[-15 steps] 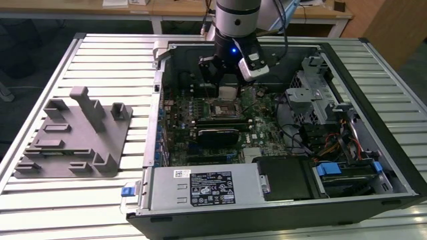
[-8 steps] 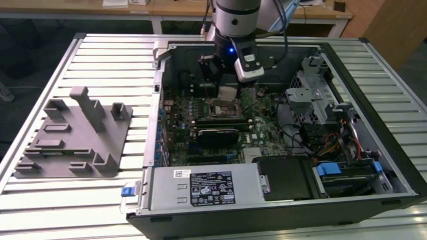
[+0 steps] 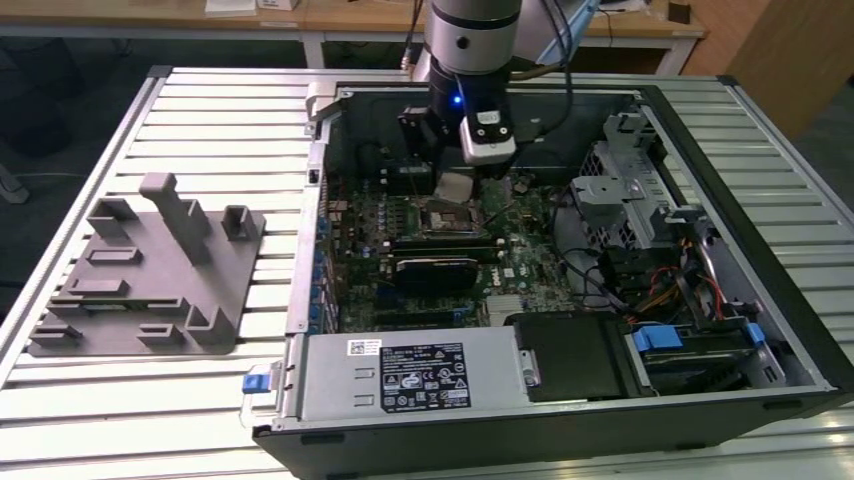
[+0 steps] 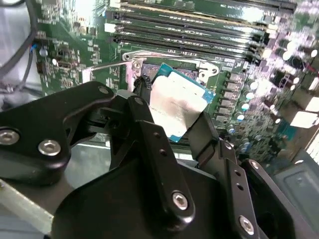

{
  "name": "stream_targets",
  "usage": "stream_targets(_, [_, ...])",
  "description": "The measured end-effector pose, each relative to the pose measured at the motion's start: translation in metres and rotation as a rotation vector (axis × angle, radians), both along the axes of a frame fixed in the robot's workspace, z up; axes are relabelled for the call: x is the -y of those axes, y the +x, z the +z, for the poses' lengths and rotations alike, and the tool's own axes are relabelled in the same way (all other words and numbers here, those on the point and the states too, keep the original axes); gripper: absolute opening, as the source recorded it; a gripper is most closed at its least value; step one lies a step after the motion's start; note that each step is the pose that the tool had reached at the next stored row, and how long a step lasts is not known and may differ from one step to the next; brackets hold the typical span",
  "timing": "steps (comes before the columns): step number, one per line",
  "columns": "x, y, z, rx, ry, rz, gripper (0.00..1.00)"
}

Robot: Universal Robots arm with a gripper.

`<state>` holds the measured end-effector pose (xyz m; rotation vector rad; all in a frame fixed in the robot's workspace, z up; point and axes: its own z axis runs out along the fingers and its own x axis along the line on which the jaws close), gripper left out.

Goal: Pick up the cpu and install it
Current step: 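Place the cpu into insertion slot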

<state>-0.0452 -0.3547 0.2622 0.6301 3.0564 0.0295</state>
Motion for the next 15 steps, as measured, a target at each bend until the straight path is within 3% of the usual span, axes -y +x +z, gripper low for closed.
stream_targets(15, [0.0,0.0,-0.0006,0.0,0.0,-0.273,0.54])
